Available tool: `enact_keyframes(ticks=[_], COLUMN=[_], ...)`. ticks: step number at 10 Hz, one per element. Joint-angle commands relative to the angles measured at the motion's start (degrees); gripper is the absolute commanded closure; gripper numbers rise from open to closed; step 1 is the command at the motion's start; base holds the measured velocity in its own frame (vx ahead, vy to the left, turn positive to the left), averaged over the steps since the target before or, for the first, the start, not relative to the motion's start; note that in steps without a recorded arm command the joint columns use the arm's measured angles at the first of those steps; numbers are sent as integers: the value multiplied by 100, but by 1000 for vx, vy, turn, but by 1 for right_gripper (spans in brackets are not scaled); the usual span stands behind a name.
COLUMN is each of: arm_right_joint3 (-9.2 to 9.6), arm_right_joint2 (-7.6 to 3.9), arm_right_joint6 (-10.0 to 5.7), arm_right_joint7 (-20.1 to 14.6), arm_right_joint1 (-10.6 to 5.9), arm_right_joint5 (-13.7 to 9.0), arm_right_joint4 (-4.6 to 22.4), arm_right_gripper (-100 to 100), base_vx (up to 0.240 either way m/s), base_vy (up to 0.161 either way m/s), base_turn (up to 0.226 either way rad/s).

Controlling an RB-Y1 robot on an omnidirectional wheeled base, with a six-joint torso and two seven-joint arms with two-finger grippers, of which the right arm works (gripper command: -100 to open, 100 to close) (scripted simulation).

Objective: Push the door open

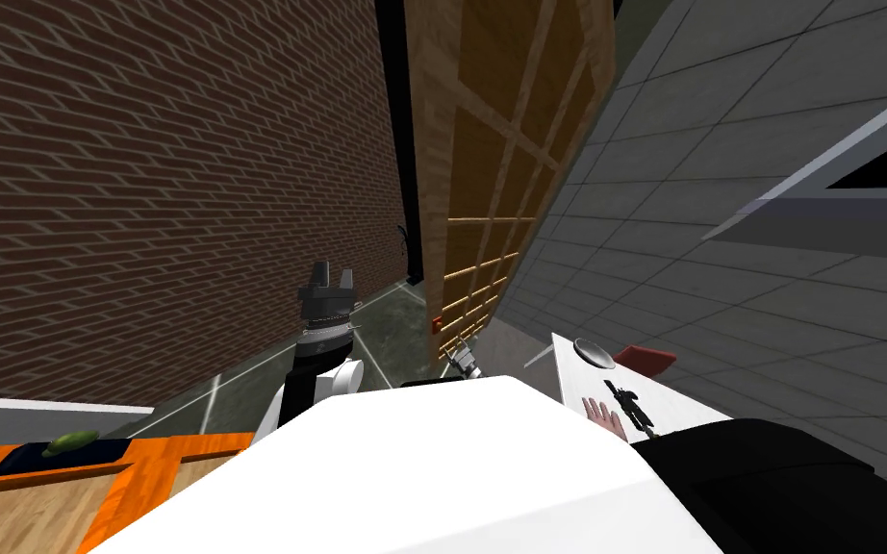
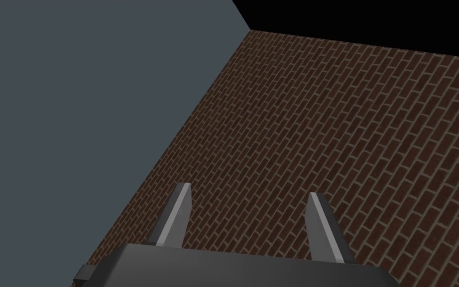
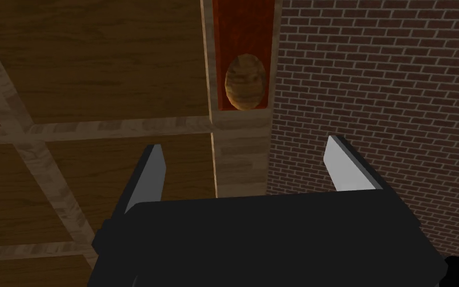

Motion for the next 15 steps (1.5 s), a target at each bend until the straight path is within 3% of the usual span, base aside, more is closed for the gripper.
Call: enact_keyframes(ticks=[1, 2, 4, 7, 8, 9, 14, 15], arm_right_joint3=[0, -10, -15, -25, -13, -13, -13, 8], arm_right_joint2=[0, -114, -136, 8, -39, -39, -39, -50], arm_right_joint6=[0, 41, 85, 167, 169, 169, 169, 189], arm_right_joint7=[0, 13, 22, 39, 10, 10, 10, -190], arm_right_joint1=[0, -52, -105, -205, -161, -161, -161, -175], arm_right_joint5=[0, -17, -28, -50, -39, -39, -39, -154], arm_right_joint4=[0, 26, 48, 89, 27, 27, 27, 81], arm_right_gripper=[-100, -100, -100, -100, -100, 100, 100, 100], base_vx=[-96, 87, 180, 183, 79, -7, -19, 9], base_vy=[4, 41, 120, 104, 44, -4, -6, 9], base_turn=[-26, 38, 21, 25, 0, -2, 3, 37])
